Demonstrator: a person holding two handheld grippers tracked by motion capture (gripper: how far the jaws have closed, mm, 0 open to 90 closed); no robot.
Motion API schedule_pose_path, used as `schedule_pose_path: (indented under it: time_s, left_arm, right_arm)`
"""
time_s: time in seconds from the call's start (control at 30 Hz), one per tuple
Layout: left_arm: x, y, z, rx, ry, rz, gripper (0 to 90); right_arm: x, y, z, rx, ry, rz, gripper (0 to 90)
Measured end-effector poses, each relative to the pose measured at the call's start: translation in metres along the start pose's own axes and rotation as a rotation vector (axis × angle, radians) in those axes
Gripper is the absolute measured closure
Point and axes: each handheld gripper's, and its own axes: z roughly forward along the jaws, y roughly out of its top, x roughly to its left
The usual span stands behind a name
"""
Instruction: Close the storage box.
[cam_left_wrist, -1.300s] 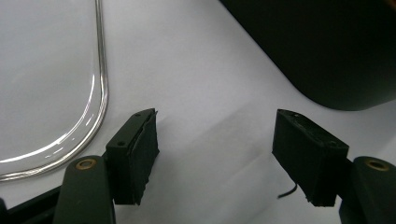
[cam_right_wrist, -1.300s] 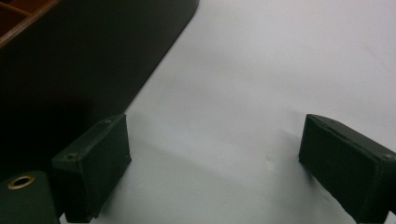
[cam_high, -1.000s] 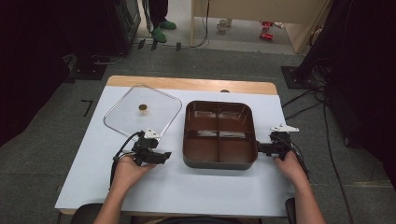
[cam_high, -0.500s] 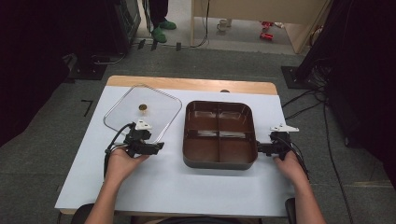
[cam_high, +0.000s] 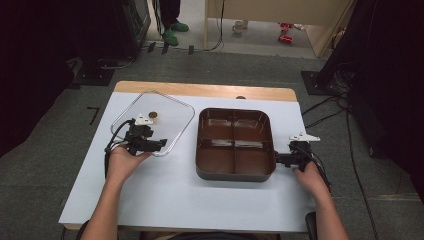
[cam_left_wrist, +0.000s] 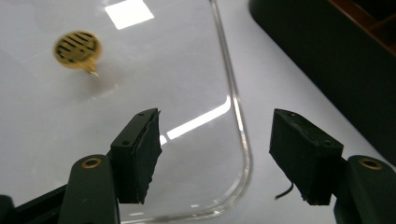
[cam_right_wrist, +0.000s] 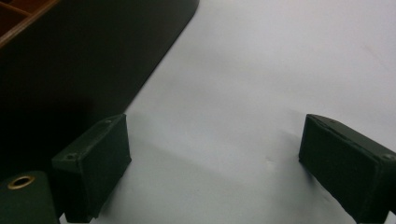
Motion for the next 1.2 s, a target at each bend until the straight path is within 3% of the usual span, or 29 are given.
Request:
schedule_pose_path:
  time_s: [0.17,0.47,0.53,0.6,0.7,0.83,0.9,1.0,1.2]
  left_arm:
    - [0.014,0.008,0.004,-0.009,0.027,0.012,34.7]
    - [0.040,0.021,0.010,-0.013,0.068,-0.002,35.6]
    - [0.044,0.025,0.013,-0.037,0.066,-0.014,35.9]
    - [0.050,0.028,0.019,-0.028,0.089,-0.006,36.4]
    - [0.059,0.032,0.029,-0.046,0.089,-0.034,37.3]
    - [0.072,0.034,0.042,-0.015,0.094,-0.072,37.9]
    - [0.077,0.034,0.048,-0.029,0.081,-0.098,38.1]
    - [0.079,0.031,0.057,-0.022,0.066,-0.112,39.0]
    - [0.076,0.028,0.071,0.016,0.084,-0.096,46.7]
  right_arm:
    - [0.000,0.000,0.000,0.000,0.000,0.000,8.3]
    - [0.000,0.000,0.000,-0.001,0.001,0.001,8.3]
    - [0.000,0.000,0.000,-0.001,0.000,0.001,8.3]
    - [0.000,0.000,0.000,-0.001,0.001,0.001,8.3]
    - [0.000,0.000,0.000,-0.001,0.001,0.001,8.3]
    - [0.000,0.000,0.000,-0.001,0.000,0.001,8.3]
    - [0.000,0.000,0.000,-0.001,0.000,0.000,8.3]
    - [0.000,0.000,0.000,-0.001,0.001,0.001,8.3]
    - [0.000,0.000,0.000,-0.001,0.000,0.001,8.3]
